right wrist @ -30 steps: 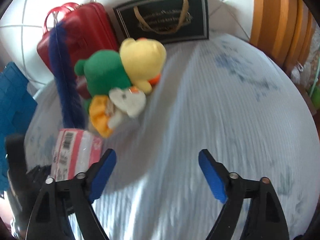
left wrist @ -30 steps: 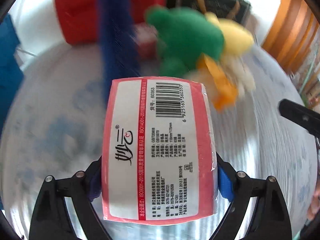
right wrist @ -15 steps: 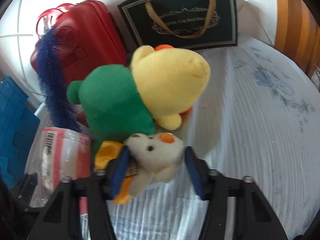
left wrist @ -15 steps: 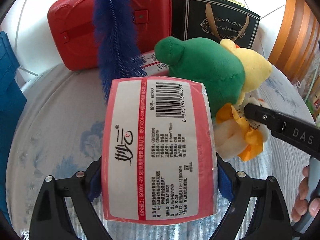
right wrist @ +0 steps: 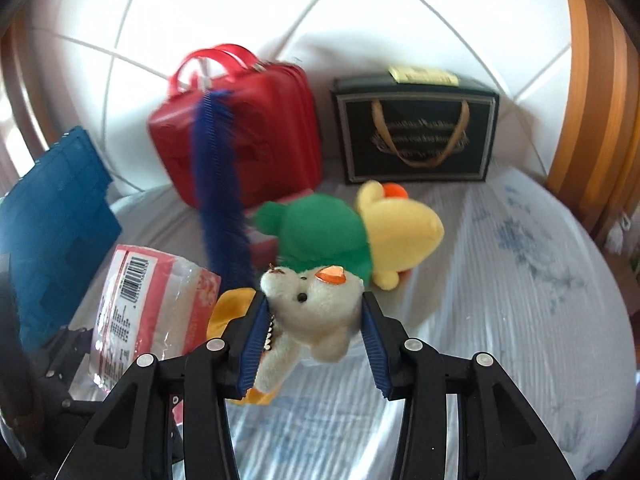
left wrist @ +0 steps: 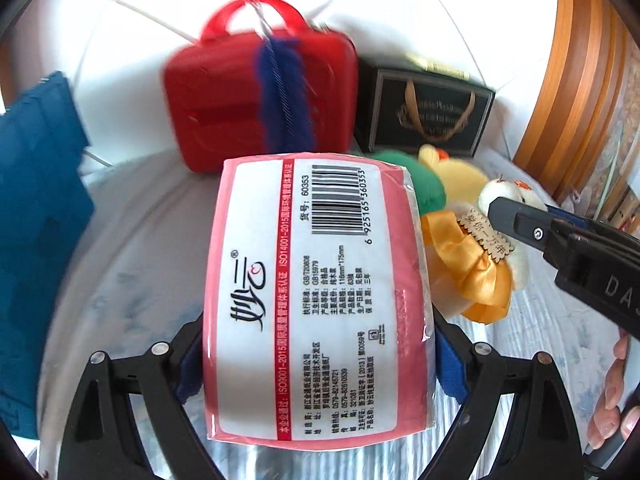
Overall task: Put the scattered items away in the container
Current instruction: 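Carry the medicine box and bear plush over the blue crate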
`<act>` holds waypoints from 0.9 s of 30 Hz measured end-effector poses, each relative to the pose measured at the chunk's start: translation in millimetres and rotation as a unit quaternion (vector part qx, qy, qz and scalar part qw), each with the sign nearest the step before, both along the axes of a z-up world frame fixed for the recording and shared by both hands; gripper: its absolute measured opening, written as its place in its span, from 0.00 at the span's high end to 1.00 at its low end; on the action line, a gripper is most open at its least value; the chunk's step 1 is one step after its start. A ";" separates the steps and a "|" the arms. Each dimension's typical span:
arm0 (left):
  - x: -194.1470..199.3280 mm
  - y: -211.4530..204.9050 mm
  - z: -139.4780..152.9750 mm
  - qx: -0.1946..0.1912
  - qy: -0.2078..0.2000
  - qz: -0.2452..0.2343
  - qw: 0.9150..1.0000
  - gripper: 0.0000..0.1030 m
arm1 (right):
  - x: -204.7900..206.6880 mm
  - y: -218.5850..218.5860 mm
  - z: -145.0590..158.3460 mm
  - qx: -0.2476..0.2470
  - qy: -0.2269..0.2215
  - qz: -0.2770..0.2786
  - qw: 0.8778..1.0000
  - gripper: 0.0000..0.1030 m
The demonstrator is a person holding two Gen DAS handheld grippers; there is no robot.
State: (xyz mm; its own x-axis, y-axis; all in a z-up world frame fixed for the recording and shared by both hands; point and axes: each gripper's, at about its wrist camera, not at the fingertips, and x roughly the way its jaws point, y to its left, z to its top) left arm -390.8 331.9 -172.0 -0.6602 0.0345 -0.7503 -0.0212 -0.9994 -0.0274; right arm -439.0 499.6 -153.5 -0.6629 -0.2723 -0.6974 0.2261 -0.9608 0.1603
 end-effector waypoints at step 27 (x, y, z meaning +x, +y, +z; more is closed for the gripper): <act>208.2 -479.1 198.1 -0.103 0.131 0.171 0.971 0.11 | 178.3 -482.1 210.5 -0.061 0.170 0.205 0.962 0.57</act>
